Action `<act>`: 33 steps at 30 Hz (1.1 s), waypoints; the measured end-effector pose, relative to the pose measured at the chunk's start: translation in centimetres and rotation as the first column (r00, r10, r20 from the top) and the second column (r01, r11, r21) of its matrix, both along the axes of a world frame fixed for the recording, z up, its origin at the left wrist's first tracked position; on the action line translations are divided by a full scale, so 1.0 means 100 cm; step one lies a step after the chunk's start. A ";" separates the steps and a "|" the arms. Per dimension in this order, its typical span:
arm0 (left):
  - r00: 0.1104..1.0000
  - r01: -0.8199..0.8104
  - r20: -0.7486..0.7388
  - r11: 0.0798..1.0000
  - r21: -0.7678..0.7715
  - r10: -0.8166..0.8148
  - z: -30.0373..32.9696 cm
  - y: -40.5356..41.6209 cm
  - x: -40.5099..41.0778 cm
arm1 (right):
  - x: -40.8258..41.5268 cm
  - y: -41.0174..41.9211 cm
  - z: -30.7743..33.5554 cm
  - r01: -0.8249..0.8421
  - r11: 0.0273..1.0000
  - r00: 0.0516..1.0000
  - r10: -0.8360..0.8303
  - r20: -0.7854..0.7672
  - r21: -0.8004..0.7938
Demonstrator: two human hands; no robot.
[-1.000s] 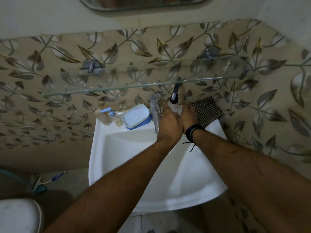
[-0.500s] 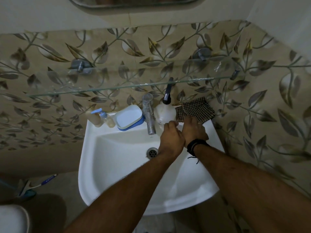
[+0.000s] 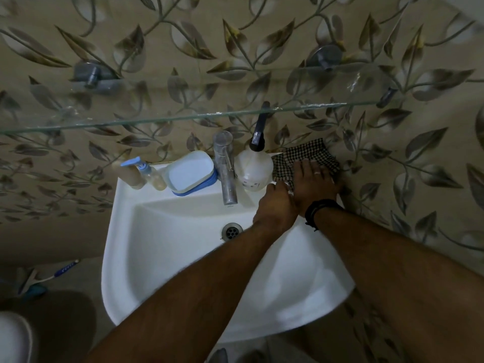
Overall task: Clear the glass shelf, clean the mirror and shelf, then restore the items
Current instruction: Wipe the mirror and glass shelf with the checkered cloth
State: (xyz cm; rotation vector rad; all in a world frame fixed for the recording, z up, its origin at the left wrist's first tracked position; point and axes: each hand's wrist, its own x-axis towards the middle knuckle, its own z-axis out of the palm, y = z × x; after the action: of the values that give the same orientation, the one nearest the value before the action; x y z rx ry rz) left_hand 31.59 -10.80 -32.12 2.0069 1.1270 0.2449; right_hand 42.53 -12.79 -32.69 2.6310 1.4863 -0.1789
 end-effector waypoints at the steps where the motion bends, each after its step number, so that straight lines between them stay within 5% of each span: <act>1: 1.000 0.011 -0.011 1.000 0.002 -0.011 -0.002 0.002 0.000 | 0.000 0.002 -0.003 0.005 1.000 1.000 -0.005 -0.003 -0.006; 22: 0.998 0.021 -0.052 1.000 -0.015 -0.021 -0.029 0.012 0.006 | 0.003 0.007 -0.028 -0.026 0.999 0.992 0.020 0.125 0.047; 29: 0.997 0.024 -0.070 0.999 -0.038 -0.027 -0.031 -0.004 -0.010 | -0.010 -0.011 -0.015 -0.128 0.984 0.919 0.072 0.388 0.120; 33: 0.991 0.020 -0.132 0.999 -0.040 -0.025 -0.034 -0.016 -0.028 | -0.022 -0.023 -0.009 -0.141 0.990 0.970 0.141 0.200 -0.013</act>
State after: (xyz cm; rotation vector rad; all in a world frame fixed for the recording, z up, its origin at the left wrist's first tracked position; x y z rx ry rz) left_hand 28.75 -12.35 -35.51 2.0244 1.1819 0.0780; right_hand 40.36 -15.14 -33.61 2.4465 1.5947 0.0976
